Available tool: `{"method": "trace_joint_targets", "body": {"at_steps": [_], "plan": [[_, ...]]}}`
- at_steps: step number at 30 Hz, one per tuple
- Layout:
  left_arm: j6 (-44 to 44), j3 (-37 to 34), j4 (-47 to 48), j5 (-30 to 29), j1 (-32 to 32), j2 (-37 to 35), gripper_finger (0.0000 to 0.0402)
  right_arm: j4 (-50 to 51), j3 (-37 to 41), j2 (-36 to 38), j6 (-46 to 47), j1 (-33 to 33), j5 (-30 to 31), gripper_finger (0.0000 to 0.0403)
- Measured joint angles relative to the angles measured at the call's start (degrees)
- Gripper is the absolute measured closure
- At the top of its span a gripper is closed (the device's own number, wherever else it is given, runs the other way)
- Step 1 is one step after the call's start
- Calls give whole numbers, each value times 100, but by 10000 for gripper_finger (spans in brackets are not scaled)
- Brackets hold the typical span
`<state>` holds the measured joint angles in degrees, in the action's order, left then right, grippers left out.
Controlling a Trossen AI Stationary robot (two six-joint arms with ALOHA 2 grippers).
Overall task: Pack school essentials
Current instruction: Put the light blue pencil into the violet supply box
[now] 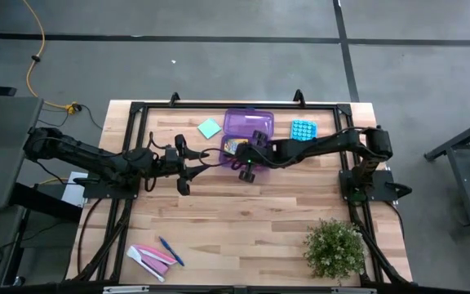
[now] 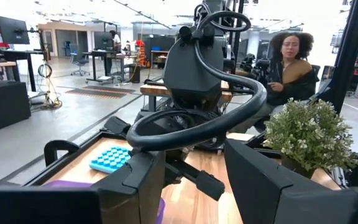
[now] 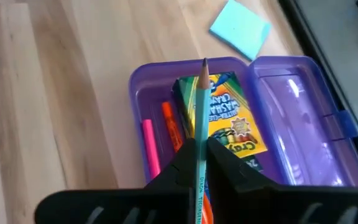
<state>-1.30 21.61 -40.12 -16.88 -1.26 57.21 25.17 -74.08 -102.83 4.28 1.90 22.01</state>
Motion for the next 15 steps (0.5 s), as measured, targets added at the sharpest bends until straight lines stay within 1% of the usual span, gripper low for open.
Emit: {"method": "trace_joint_targets", "body": {"at_steps": [4,11,15], "plan": [[-5,0,0,0,0,0,245,58,0,0,207,78,-348,402],[-10,0,0,0,-1,0,245,154,0,0,325,130,-407,382],[-15,0,-2,0,-2,0,245,111,-4,-73,397,208,-696,376]]}}
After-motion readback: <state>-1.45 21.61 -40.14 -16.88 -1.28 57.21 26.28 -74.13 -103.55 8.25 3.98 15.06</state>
